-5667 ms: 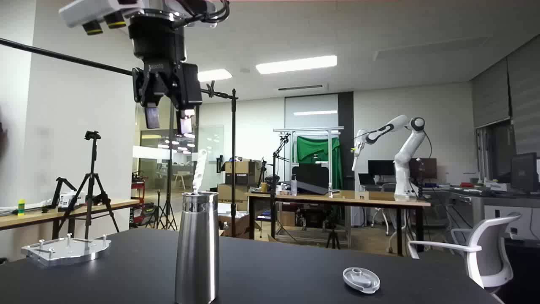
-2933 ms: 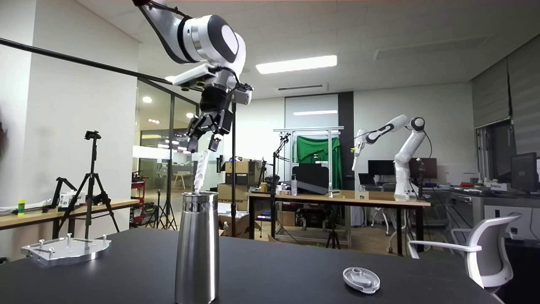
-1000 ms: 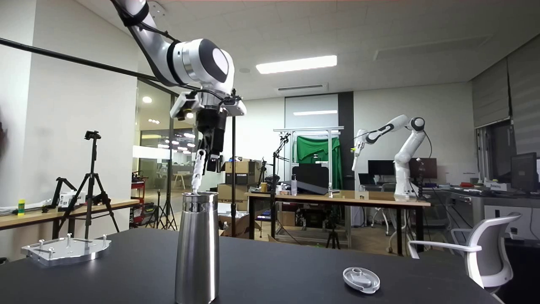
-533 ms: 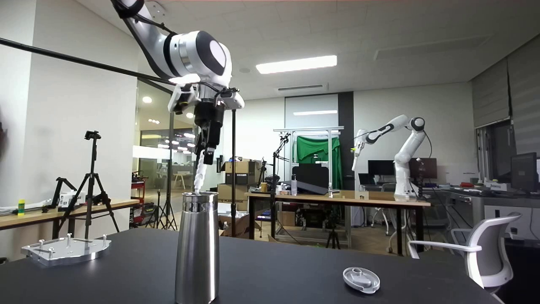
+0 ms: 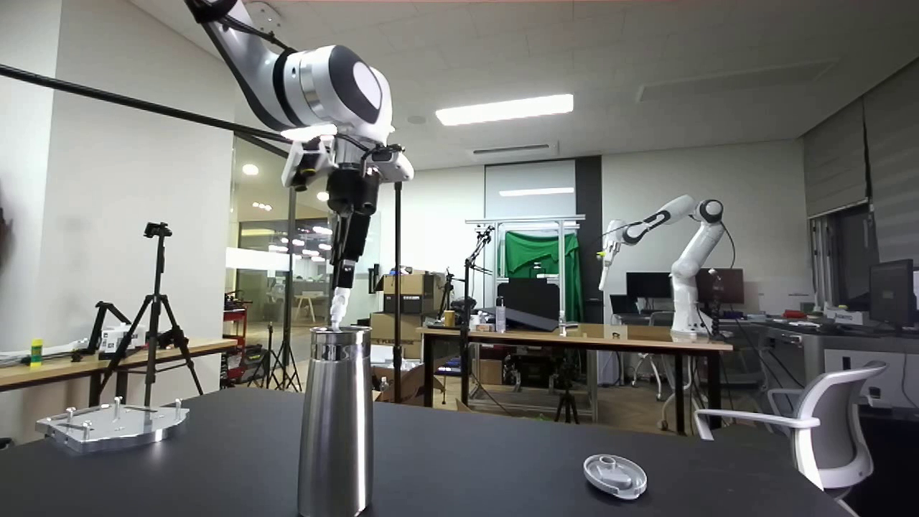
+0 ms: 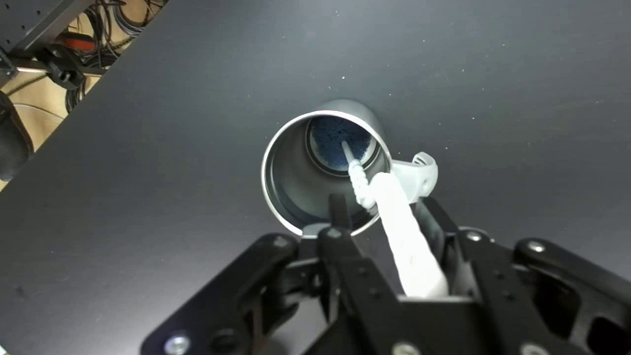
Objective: Use the brush to scrub inside the jar
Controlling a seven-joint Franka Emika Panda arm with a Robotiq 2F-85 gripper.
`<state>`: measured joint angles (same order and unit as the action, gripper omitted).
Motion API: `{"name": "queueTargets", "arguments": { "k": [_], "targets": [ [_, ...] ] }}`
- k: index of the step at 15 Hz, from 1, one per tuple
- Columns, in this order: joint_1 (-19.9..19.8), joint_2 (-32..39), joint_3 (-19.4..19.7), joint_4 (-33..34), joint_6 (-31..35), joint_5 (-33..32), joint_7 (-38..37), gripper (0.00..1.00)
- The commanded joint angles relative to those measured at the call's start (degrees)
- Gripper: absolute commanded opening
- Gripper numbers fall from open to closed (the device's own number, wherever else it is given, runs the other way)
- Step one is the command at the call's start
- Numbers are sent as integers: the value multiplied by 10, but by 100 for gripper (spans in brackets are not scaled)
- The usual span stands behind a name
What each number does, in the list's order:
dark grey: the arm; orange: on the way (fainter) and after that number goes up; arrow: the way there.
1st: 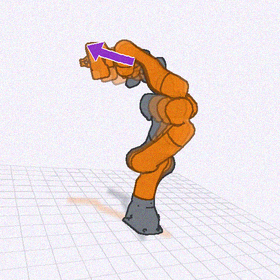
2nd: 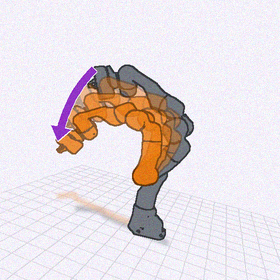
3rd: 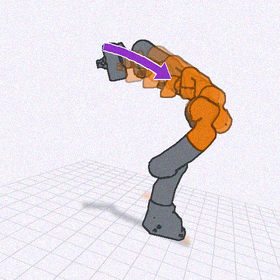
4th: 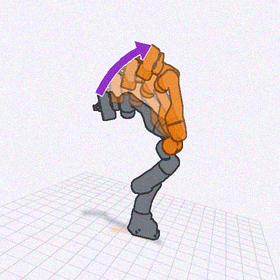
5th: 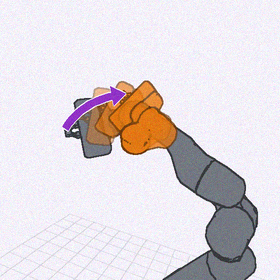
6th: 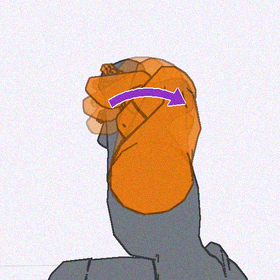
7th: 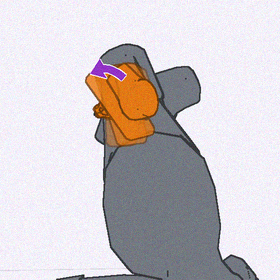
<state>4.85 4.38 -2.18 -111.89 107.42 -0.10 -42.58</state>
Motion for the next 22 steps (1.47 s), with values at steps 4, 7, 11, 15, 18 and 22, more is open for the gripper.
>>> {"name": "queueTargets", "arguments": {
  "k": [4,7,11,15,18,22],
  "targets": [
    [-15,-49,2,-58,46,37,113,0],
    [-22,-74,4,-85,59,66,215,0],
    [-28,-93,5,-97,18,73,289,33],
    [-31,-81,0,-77,9,47,188,61],
    [-30,-64,-4,-64,17,22,102,81],
    [-25,-41,-10,-40,8,4,18,100]
  ]
}}
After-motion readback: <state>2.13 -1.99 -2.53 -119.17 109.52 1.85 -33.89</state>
